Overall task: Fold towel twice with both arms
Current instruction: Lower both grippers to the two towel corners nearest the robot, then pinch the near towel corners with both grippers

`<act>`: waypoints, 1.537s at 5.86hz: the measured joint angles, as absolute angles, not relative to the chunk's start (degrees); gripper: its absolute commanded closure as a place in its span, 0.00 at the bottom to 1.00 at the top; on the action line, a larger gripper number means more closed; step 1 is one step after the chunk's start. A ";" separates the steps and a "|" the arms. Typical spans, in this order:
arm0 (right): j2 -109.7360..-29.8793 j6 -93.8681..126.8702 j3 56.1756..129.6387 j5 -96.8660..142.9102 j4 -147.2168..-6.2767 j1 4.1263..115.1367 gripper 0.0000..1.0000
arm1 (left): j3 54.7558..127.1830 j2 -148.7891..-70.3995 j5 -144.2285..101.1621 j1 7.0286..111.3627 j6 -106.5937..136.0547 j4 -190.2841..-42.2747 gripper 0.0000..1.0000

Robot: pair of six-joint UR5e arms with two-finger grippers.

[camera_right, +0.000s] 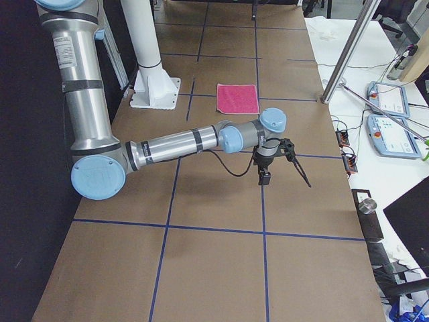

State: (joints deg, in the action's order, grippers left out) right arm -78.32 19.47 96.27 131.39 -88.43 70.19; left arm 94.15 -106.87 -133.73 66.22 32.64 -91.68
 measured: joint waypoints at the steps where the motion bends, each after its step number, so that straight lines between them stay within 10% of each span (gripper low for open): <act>1: -75.04 27.61 96.93 131.22 -88.34 66.34 0.00 | 94.28 -111.52 -133.11 61.10 41.94 -91.67 0.00; 9: -62.80 86.10 106.12 106.46 -92.09 29.22 0.00 | 95.34 -129.74 -114.23 28.55 108.19 -91.59 0.00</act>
State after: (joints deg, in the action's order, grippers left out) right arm -62.80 86.10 106.12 106.46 -92.09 29.22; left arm 95.34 -129.74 -114.23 28.55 108.19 -91.59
